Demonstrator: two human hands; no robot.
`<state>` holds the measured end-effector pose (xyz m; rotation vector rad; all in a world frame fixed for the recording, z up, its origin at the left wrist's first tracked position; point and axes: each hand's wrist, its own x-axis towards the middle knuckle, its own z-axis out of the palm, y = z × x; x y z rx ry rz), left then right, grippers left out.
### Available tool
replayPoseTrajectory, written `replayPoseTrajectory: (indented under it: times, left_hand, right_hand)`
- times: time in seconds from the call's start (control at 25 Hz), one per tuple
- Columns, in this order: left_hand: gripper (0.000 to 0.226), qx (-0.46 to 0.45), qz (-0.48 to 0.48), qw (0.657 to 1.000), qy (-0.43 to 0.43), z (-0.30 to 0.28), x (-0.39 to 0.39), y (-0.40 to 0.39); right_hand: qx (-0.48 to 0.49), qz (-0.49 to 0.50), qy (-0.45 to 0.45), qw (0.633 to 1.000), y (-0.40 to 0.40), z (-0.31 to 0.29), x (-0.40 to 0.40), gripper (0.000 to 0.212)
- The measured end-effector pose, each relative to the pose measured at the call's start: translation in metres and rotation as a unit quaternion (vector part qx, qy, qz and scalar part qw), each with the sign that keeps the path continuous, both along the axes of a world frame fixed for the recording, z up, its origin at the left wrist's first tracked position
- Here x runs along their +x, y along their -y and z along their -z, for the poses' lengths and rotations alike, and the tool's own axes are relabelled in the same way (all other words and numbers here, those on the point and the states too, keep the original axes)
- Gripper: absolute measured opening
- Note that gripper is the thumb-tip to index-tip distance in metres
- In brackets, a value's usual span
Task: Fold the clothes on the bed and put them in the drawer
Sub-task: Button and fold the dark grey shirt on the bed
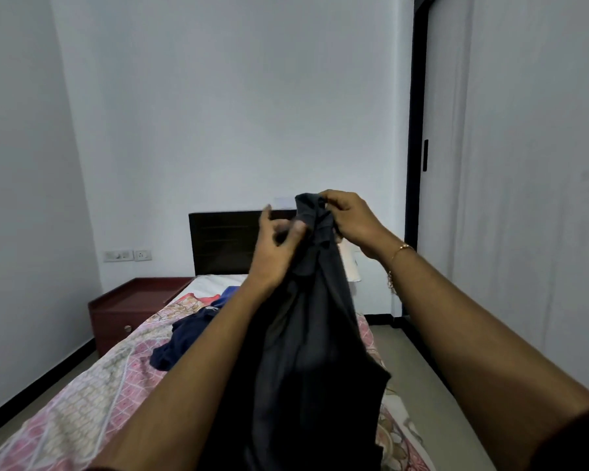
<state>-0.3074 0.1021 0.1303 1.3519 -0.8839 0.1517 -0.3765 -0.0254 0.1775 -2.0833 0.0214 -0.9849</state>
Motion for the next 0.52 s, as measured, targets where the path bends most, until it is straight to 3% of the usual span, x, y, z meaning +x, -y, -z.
replayPoseTrajectory:
  times: [0.08, 0.2, 0.32, 0.36, 0.44, 0.52]
  left_hand:
    - [0.046, 0.075, 0.023, 0.995, 0.062, 0.005, 0.003, 0.003]
    - [0.018, 0.077, -0.048, 0.99, 0.11, 0.0, 0.008, 0.006]
    - [0.008, 0.046, -0.107, 0.987, 0.108, -0.008, 0.011, 0.007]
    - [0.01, 0.004, -0.131, 0.99, 0.057, -0.014, 0.013, 0.006]
    - [0.015, -0.101, -0.138, 0.982, -0.079, -0.031, 0.018, -0.002]
    - [0.021, -0.195, -0.113, 0.957, -0.18, -0.046, 0.027, -0.017]
  right_hand:
    - [0.018, -0.031, 0.004, 0.999, -0.012, 0.011, 0.008, 0.028]
    - [0.135, -0.084, 0.065, 0.985, -0.029, 0.029, 0.014, 0.023]
    - [0.13, -0.016, 0.138, 0.982, -0.039, 0.057, 0.013, 0.043]
    - [0.097, 0.004, 0.121, 0.988, -0.036, 0.073, 0.012, 0.056]
    - [0.043, -0.011, -0.013, 0.999, -0.025, 0.112, 0.007, 0.071]
    - [-0.041, 0.009, -0.18, 0.983, -0.013, 0.151, 0.005, 0.055]
